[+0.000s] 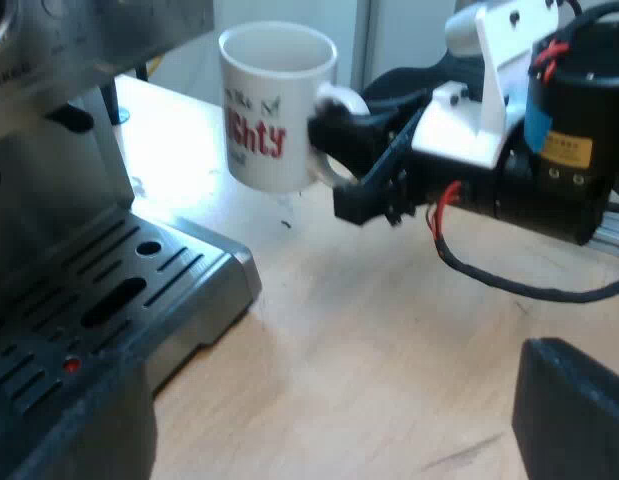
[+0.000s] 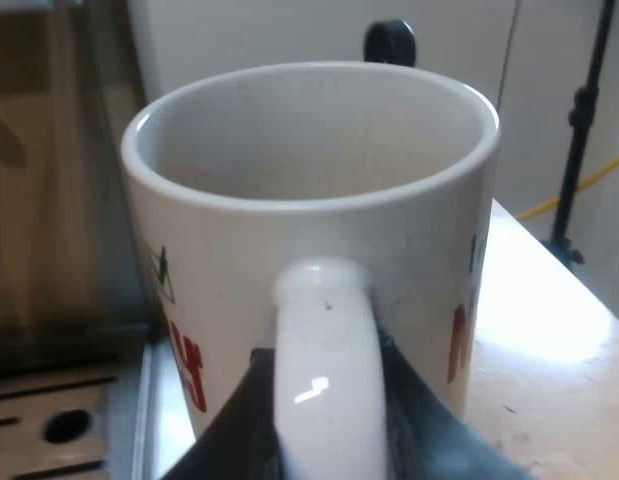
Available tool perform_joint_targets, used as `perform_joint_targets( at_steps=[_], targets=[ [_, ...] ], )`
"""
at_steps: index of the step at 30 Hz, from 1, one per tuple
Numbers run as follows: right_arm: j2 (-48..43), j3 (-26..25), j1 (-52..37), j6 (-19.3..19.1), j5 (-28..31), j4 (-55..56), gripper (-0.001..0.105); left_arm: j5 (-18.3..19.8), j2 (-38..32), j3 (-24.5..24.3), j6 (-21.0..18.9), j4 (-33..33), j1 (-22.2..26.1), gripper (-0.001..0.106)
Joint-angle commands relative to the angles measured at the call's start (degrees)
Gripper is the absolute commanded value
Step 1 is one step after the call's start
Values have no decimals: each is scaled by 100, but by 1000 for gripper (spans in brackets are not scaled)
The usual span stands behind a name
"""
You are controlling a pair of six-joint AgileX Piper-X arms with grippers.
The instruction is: Remove mug from coffee machine
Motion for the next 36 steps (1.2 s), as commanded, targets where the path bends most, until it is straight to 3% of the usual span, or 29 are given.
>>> perform_joint_targets(
  at_steps=[1,4,8,10,18,23,27,36],
  targets=[
    [-90,-30,-184,-22,-200,91,0,-65,155,-6,-16,-315,-27,79],
    [-90,-30,-381,67,-674,401,0,-47,362,-6,-16,-609,-27,79],
    [-90,-30,-559,154,-799,513,0,-47,636,-6,-16,-888,-27,79],
    [-90,-30,-971,399,-1089,553,0,-47,766,-6,-16,-976,-27,79],
    [-33,-30,-1753,356,-1722,553,0,-11,1217,-6,-16,-1369,-27,79],
    [234,-30,-2092,119,-2414,518,0,62,1406,-6,-16,-1472,-27,79],
    [509,-30,-2096,-340,-2416,54,0,75,1465,-6,-16,-1472,-27,79],
    [1505,-30,-2141,-429,-2448,-1576,0,75,1463,-6,-16,-1472,-27,79]
  ],
)
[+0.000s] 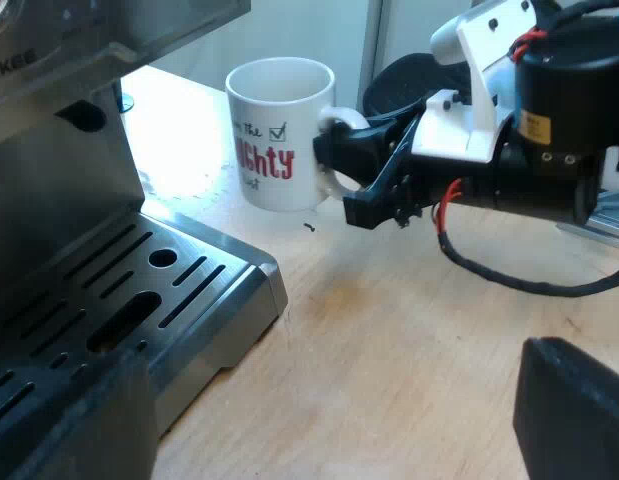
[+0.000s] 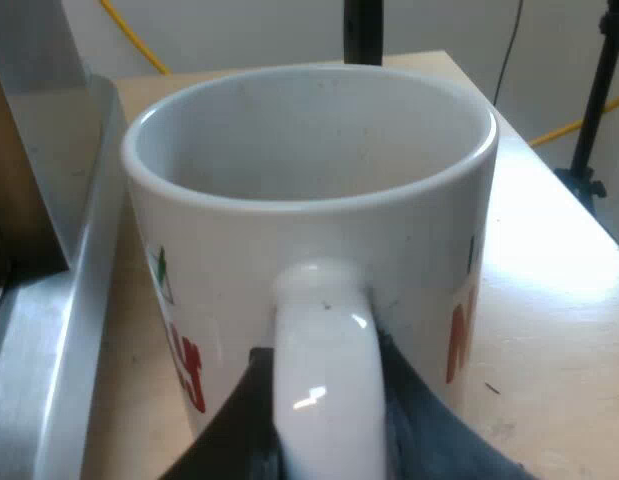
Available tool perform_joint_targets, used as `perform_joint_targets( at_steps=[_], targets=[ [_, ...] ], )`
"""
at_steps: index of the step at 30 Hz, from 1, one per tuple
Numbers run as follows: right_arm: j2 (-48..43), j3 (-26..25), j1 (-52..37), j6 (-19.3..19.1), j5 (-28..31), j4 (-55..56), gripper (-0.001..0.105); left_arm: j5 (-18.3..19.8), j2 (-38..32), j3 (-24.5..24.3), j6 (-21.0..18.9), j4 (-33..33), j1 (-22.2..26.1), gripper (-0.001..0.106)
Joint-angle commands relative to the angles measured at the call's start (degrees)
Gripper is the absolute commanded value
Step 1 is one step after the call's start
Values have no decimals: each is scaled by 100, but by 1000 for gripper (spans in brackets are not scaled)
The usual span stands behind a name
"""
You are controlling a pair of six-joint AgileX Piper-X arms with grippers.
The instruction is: Remove mug from coffee machine
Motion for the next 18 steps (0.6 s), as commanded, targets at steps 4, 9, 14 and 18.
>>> perform_joint_targets(
  at_steps=[4,9,14,18],
  targets=[
    [656,-30,-29,-239,5,-1385,0,60,-14,-6,-16,-109,-27,79],
    [1138,-30,-29,-237,5,-1676,0,60,-14,-6,-16,-109,-27,79],
    [1425,-30,-29,-237,5,-1924,0,60,-14,-6,-16,-109,-27,79],
    [1610,-30,-41,-237,5,-2003,0,60,-14,-6,-16,-109,-27,79]
  ],
)
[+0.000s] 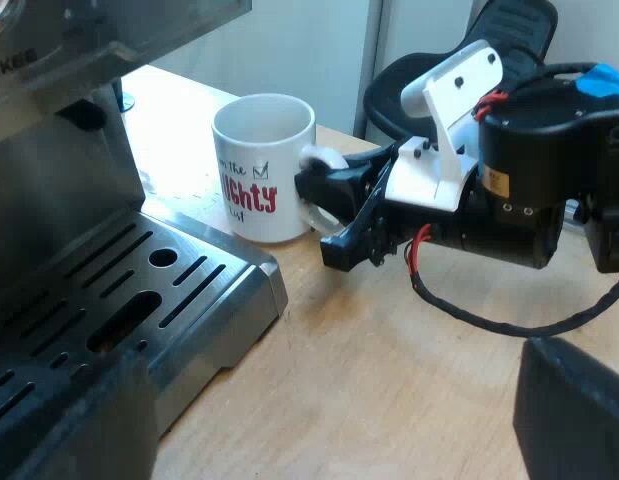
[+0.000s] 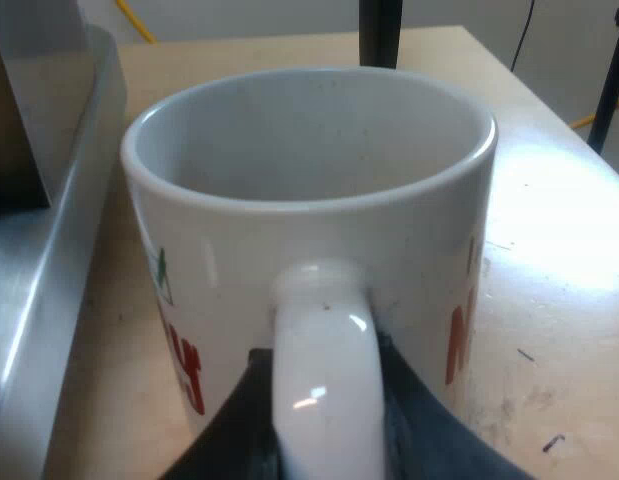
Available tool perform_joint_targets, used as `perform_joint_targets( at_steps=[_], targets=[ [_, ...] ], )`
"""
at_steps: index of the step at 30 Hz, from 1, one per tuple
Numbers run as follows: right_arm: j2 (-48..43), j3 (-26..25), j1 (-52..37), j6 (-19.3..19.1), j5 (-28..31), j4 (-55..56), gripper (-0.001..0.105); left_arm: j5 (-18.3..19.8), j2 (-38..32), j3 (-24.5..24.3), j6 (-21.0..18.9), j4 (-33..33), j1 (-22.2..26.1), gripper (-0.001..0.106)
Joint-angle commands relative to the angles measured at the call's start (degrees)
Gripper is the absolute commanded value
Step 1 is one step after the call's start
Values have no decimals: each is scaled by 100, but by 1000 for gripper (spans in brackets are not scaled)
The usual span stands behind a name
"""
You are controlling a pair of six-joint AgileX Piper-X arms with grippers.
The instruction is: Remove mug from coffee machine
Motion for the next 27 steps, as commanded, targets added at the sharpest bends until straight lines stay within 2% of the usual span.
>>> perform_joint_targets(
  at_steps=[1,17,20,22,24,25,27],
  targets=[
    [56,-30,-21,-69,27,-349,0,60,-14,-6,-16,-109,-27,79],
    [301,-30,-21,-69,27,-415,2,60,-14,-6,-16,-109,-27,79],
    [301,-30,-21,-69,27,-415,20,60,-14,-6,-16,-109,-27,79],
    [301,-30,-21,-69,27,-415,39,60,-14,-6,-16,-109,-27,79],
    [301,-30,-21,-69,27,-415,45,60,-14,-6,-16,-109,-27,79],
    [301,-30,-21,-69,27,-415,54,60,-14,-6,-16,-109,-27,79],
    [301,-30,-21,-69,27,-415,54,60,-14,-6,-16,-109,-27,79]
  ],
)
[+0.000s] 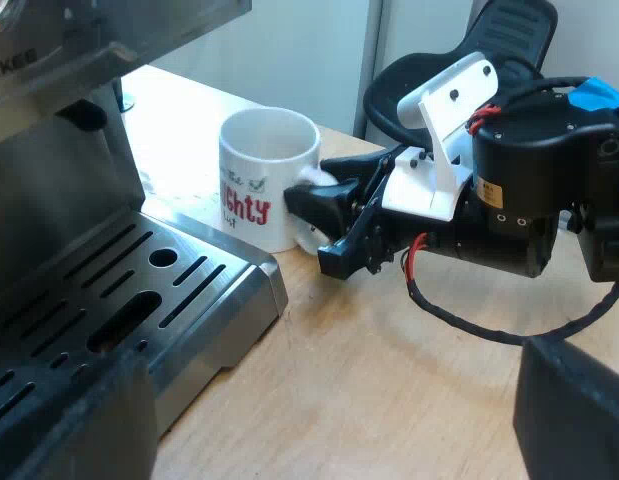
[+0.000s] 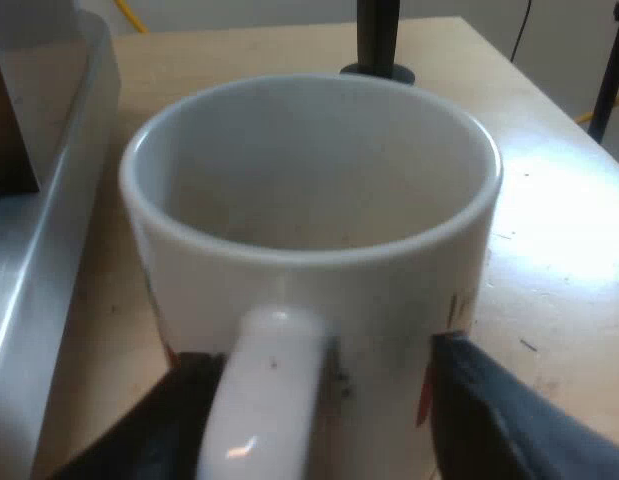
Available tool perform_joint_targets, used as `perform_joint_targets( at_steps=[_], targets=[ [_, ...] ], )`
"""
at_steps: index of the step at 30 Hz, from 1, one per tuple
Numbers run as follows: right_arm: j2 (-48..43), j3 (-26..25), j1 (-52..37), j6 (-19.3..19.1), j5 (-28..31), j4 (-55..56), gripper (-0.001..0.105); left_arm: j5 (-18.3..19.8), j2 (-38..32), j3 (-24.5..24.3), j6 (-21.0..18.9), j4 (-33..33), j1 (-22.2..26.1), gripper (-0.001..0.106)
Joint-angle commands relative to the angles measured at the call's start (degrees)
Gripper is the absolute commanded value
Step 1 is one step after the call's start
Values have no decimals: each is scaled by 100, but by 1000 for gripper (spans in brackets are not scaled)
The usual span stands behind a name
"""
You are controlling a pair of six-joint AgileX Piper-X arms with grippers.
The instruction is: Remove mug from coffee machine
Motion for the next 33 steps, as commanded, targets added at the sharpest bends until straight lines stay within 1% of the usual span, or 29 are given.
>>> perform_joint_targets(
  at_steps=[1,4,8,13,17,19,21,25,26,30,33],
  targets=[
    [7,-20,-21,-69,16,-141,54,60,-14,-6,-16,-109,-27,79],
    [7,-20,-21,-69,16,-141,54,60,-14,-6,-16,-109,-27,79],
    [-34,-20,-11,176,16,-141,54,60,-14,-6,-16,-109,-27,79],
    [-333,36,65,164,63,76,54,24,-14,-6,-5,-109,-27,79],
    [-862,181,117,176,46,765,54,-60,-14,-6,30,-109,-27,79],
    [-1086,263,149,230,41,991,54,-58,-14,-6,30,-109,-27,79],
    [-1497,388,180,406,-75,1272,54,-58,-14,-6,30,-109,-27,79],
    [-2003,457,266,432,-107,1809,54,-58,-14,-6,11,-109,-27,79],
    [-2405,455,327,432,-107,2271,54,-58,-14,-6,8,-109,-27,79],
    [-3057,455,348,432,-107,3122,54,-58,-14,-6,-20,-86,-27,79],
    [-3869,455,348,432,-157,4016,54,-58,-14,-6,-31,-50,-27,79]
  ],
)
